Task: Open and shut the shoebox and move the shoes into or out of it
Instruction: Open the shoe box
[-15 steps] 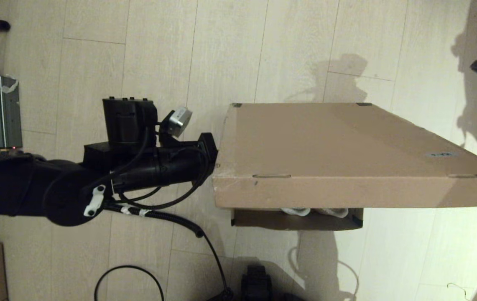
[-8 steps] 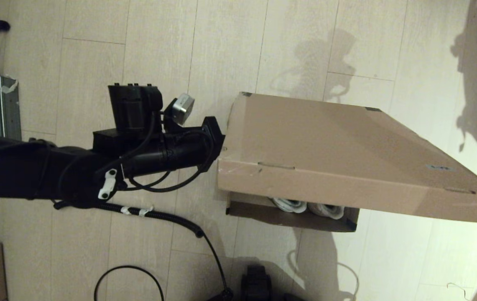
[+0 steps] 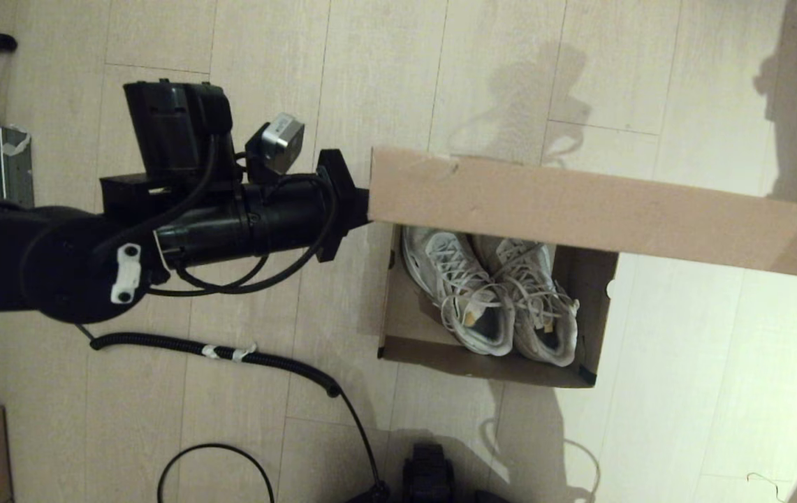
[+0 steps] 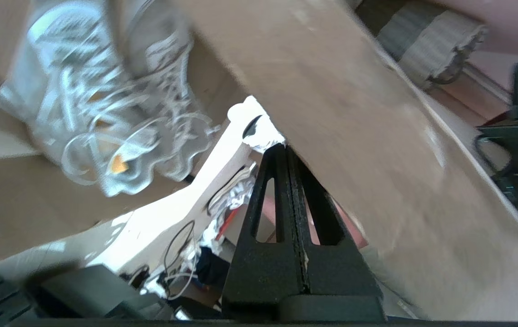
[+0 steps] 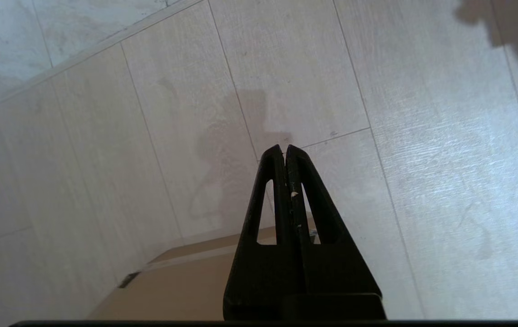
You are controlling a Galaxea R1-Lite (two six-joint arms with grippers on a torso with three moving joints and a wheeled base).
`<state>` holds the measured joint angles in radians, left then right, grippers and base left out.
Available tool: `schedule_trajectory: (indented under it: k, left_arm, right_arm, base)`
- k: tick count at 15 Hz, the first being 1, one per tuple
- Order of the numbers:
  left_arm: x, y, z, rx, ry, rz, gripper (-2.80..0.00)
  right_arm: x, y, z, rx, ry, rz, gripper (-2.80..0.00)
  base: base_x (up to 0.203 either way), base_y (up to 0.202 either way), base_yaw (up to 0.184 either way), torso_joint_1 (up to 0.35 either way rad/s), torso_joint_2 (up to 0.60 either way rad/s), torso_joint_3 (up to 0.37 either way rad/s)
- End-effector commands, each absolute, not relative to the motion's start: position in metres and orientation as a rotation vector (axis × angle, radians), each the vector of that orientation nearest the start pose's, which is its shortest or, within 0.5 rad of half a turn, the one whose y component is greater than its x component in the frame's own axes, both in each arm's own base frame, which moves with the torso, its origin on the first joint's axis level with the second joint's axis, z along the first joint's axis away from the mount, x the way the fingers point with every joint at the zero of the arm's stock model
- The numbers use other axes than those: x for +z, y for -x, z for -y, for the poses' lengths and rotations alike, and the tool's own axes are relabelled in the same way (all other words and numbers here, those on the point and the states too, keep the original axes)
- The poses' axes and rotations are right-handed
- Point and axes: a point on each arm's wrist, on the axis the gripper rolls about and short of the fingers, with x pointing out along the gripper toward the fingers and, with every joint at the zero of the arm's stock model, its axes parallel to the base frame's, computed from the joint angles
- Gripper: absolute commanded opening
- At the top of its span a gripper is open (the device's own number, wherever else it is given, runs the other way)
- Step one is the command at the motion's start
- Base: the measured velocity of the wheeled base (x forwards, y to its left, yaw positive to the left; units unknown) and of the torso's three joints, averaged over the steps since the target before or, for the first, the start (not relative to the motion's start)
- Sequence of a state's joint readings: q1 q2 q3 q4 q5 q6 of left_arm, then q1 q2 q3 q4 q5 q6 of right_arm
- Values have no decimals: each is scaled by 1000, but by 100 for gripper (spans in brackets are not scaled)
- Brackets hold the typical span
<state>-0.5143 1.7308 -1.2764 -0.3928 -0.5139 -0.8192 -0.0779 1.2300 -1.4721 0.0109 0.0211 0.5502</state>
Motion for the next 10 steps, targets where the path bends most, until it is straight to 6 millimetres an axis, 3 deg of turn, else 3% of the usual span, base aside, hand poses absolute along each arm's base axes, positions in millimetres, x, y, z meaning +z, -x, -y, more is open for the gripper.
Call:
schedule_trajectory:
  k: [1, 5, 8, 10]
  left_arm:
    - [304, -281, 171, -964, 748, -437, -280]
    - [333, -280, 171, -984, 749, -390, -280]
    - [337, -294, 180, -996, 747, -374, -280]
    - [333, -318, 194, -1002, 748, -366, -280]
  right_arm:
    - [424, -145, 11, 8, -512, 257, -280]
    - [420, -147, 12, -62, -368, 251, -280]
    - [424, -144, 13, -101, -298, 274, -280]
    - [453, -122, 12, -109, -284, 397, -280]
  base:
    - [0, 0, 0, 0, 0, 0]
    - [0, 0, 0, 0, 0, 0]
    - [0, 0, 0, 0, 0, 0]
    - [0, 0, 0, 0, 0, 0]
